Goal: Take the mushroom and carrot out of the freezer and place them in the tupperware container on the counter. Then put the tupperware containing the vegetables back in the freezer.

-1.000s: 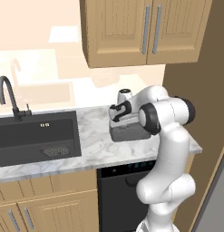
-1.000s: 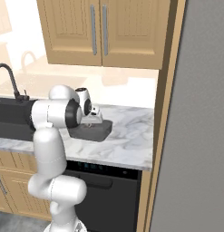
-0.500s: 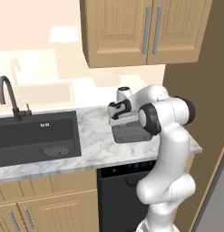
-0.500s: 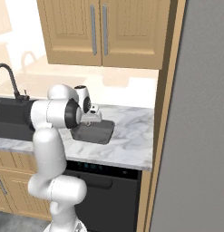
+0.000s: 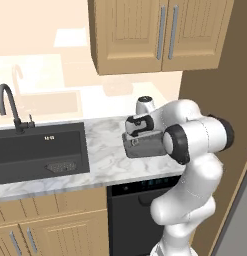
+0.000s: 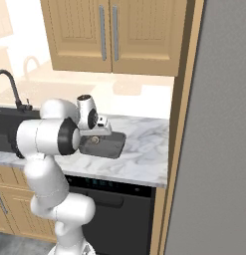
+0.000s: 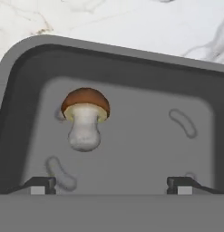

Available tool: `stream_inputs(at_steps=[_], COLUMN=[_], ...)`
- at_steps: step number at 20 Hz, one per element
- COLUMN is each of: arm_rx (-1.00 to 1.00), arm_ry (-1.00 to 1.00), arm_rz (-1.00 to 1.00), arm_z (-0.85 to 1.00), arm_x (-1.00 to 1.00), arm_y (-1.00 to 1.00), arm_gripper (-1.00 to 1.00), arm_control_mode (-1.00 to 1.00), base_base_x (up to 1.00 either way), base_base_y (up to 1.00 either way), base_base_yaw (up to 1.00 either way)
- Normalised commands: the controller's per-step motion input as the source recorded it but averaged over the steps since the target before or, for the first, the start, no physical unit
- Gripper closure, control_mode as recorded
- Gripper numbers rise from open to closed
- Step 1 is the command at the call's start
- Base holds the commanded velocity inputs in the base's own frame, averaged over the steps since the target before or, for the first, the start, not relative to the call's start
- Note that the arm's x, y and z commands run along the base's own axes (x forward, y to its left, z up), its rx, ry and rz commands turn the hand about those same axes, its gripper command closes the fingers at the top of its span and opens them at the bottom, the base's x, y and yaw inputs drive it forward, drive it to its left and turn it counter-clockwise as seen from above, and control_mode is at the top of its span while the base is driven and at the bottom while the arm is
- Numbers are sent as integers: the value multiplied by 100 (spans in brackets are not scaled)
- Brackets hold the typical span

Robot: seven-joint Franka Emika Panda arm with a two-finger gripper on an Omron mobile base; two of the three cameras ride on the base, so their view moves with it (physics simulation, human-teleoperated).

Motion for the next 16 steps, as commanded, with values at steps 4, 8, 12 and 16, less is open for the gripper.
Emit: stream_inputs(at_steps=[4, 8, 12, 16], arm_rx=[1, 2, 4, 8], arm_ry=[-30, -24, -3, 3], arm_rz=[0, 0, 0, 0], arm_z=[97, 100, 99, 74], arm_x=[-61, -58, -72, -84], arm_y=[-9, 0, -1, -8], arm_gripper=[-100, -100, -100, -100], arm_control_mode=[-100, -100, -100, -100], base_base_x=[0, 0, 0, 0], base_base_y=[0, 0, 0, 0], base_base_yaw=[0, 0, 0, 0])
